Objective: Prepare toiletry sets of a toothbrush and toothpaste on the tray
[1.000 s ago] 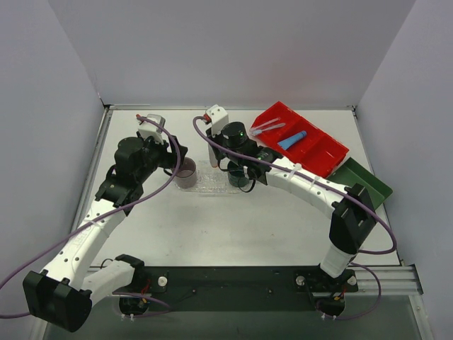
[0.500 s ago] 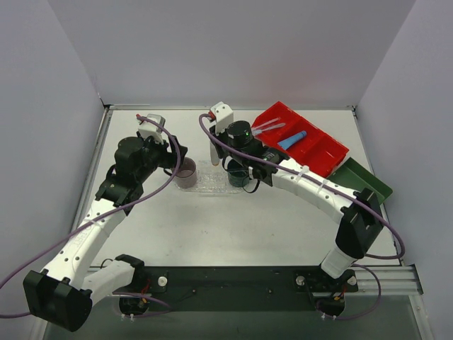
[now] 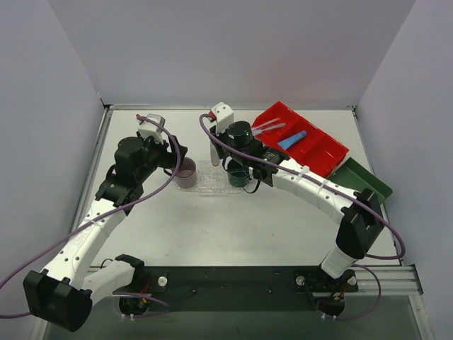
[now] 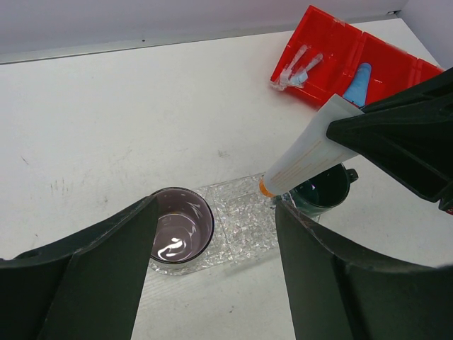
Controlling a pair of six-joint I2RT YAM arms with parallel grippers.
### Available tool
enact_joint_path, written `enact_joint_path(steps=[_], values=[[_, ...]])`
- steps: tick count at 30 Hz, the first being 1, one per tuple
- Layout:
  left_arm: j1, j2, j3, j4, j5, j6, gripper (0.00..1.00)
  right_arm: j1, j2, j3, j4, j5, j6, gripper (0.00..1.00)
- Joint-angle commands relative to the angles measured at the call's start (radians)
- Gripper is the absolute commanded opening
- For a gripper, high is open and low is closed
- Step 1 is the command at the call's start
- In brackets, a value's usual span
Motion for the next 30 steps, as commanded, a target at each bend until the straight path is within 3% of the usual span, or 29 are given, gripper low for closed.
enact_joint_path(steps=[1, 30], values=[[0.008, -0.003, 0.016, 0.022, 0.011, 0.0, 0.77, -0.001, 0.005, 0.008, 0.059, 0.012, 0.017, 0.0], [0.011, -0.001, 0.017, 0.02, 0.016, -0.002, 0.77, -0.012, 0.031, -0.032, 0.092, 0.014, 0.016, 0.0]])
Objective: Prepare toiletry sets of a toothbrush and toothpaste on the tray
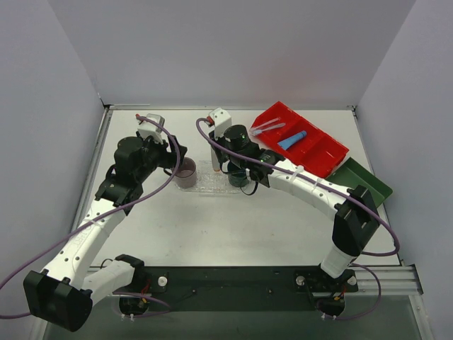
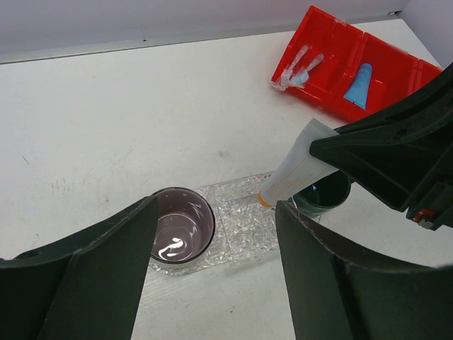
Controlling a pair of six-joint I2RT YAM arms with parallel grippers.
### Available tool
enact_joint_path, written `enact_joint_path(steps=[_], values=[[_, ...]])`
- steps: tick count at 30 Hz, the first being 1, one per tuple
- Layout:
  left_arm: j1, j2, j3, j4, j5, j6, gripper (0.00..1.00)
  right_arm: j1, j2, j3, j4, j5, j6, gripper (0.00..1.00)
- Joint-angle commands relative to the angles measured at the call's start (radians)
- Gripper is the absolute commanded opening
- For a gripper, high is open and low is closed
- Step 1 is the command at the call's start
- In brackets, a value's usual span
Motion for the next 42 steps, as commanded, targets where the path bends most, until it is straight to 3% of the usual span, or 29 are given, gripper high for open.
enact_joint_path(steps=[1, 42], values=[[0.006, 0.0, 0.016, 0.02, 0.011, -0.001, 0.77, -0.005, 0.0, -0.005, 0.09, 0.012, 0.006, 0.0], [0.012, 0.013, 0.015, 0.021, 0.02, -0.001, 0.77, -0.001, 0.052, -0.094, 0.225, 0.0, -0.057, 0.0]])
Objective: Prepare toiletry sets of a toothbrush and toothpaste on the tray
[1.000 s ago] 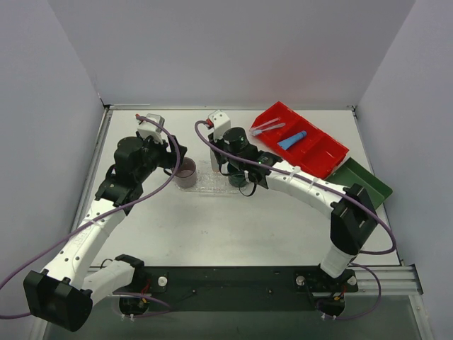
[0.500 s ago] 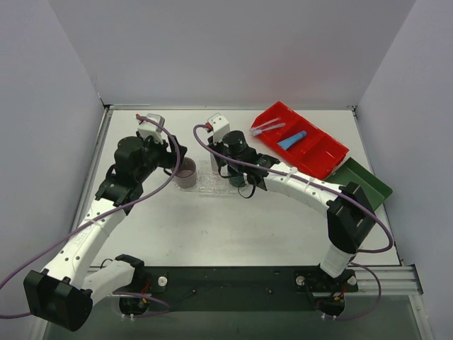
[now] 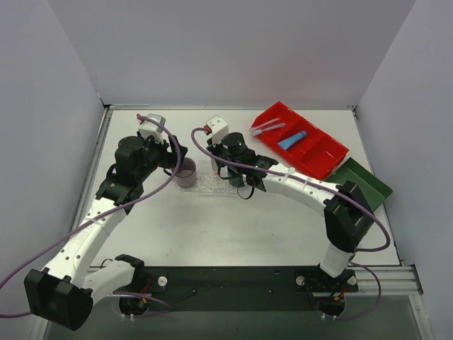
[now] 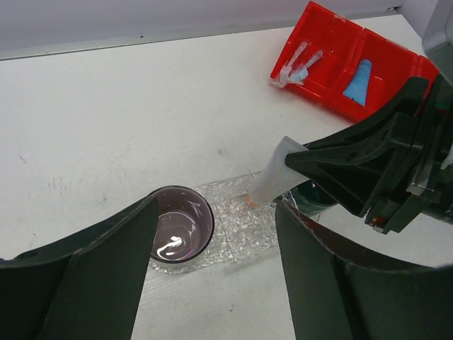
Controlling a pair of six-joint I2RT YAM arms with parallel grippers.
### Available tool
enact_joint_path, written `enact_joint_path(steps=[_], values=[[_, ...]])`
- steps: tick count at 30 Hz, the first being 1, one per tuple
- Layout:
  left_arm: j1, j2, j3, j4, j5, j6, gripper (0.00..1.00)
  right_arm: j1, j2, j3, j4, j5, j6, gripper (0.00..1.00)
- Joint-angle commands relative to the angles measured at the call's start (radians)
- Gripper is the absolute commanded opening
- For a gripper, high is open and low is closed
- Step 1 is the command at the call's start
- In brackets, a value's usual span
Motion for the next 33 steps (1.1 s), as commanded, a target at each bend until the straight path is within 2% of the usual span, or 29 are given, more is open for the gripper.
enact_joint_path(steps=[1, 31, 33], values=[[0.008, 0.003, 0.015, 0.021, 0.011, -0.003, 0.77, 0.0, 0.012, -0.005, 0.09, 0.0, -0.012, 0.0], [0.011, 0.003, 0.017, 0.023, 0.017, -0.003, 0.77, 0.001, 0.045, -0.056, 0.143, 0.022, -0.015, 0.0], [0.01, 0.003, 0.015, 0.024, 0.017, -0.003, 0.77, 0.001, 0.045, -0.059, 0.146, 0.023, -0.014, 0.02]])
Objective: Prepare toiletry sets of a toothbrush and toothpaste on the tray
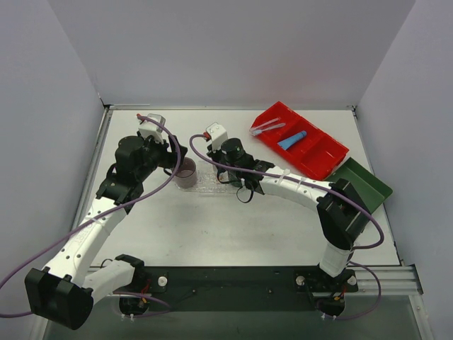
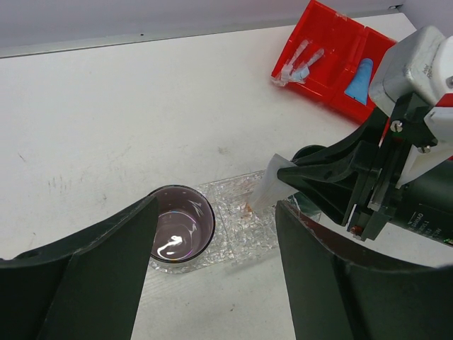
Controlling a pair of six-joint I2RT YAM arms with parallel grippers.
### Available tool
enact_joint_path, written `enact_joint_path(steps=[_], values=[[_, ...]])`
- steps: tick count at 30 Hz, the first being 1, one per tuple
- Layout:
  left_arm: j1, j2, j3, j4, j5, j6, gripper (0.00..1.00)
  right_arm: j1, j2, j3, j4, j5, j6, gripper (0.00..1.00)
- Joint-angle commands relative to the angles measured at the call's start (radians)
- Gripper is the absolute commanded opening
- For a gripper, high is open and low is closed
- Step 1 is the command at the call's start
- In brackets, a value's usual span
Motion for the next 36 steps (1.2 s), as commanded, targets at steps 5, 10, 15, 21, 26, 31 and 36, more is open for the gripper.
enact_joint_path(steps=[5, 10, 15, 21, 26, 31, 36], values=[[0.007, -0.001, 0.016, 0.024, 0.014, -0.002, 0.77, 0.003, 0.006, -0.008, 0.095, 0.024, -0.011, 0.11], [0.007, -0.001, 0.017, 0.023, 0.016, -0.002, 0.77, 0.007, 0.001, -0.01, 0.092, 0.032, -0.011, 0.22], [0.008, -0.003, 0.016, 0.023, 0.017, -0.002, 0.77, 0.007, -0.014, -0.01, 0.089, 0.036, -0.011, 0.34], [0.008, -0.004, 0.017, 0.023, 0.017, -0.002, 0.77, 0.006, -0.043, -0.016, 0.085, 0.035, -0.011, 0.49], [0.008, -0.003, 0.017, 0.026, 0.016, -0.002, 0.77, 0.007, -0.066, -0.01, 0.065, 0.01, -0.004, 0.56], [0.01, -0.004, 0.017, 0.024, 0.017, -0.002, 0.77, 0.007, -0.107, -0.005, 0.039, -0.019, 0.006, 0.59], [0.01, -0.003, 0.015, 0.024, 0.019, -0.002, 0.77, -0.003, -0.204, -0.03, -0.012, -0.03, 0.021, 0.6]])
